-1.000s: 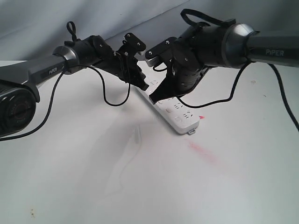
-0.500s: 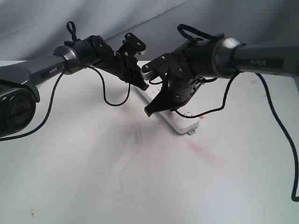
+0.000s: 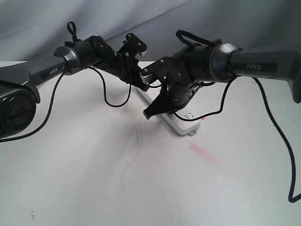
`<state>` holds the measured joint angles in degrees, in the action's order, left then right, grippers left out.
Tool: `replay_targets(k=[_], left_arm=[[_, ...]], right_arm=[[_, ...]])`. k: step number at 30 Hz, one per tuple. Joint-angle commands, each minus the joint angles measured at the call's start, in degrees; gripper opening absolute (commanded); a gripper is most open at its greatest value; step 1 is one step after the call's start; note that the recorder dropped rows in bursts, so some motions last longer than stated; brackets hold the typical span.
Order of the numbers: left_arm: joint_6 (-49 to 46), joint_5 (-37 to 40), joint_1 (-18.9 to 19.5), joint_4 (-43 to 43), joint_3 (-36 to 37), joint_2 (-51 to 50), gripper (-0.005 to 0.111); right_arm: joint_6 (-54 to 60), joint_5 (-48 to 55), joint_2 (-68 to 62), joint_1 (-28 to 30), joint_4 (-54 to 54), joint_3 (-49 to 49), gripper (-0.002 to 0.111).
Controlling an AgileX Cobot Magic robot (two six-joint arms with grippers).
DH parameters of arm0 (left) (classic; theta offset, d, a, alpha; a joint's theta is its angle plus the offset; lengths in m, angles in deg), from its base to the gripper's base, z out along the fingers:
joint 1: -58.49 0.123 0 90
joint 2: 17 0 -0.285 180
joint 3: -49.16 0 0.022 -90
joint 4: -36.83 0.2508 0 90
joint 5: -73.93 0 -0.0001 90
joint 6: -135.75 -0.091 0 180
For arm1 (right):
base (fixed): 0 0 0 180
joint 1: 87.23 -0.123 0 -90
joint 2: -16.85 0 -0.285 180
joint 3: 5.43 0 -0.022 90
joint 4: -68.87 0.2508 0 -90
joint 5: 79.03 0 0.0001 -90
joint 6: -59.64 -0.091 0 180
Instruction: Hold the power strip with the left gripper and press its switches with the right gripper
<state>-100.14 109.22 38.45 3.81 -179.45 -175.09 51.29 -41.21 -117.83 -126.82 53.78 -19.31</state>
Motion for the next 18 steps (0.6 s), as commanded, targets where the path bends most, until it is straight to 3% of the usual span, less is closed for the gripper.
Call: replay_targets(k=[1,8,18], left_arm=[[0.5,1.0,0.2,1.0,0.2,-0.2,0.0],[0.5,1.0,0.2,1.0,0.2,-0.2,0.0],[0.5,1.0,0.2,1.0,0.2,-0.2,0.0]], right_arm=[[0.6,2.5,-3.4,0.1,0.6,0.3,0.0],[0.6,4.8,-6.5,0.1,2.0,0.7,0.0],[0.1,-0.9,-1.0,0.1,-0.7,0.3,0.0]])
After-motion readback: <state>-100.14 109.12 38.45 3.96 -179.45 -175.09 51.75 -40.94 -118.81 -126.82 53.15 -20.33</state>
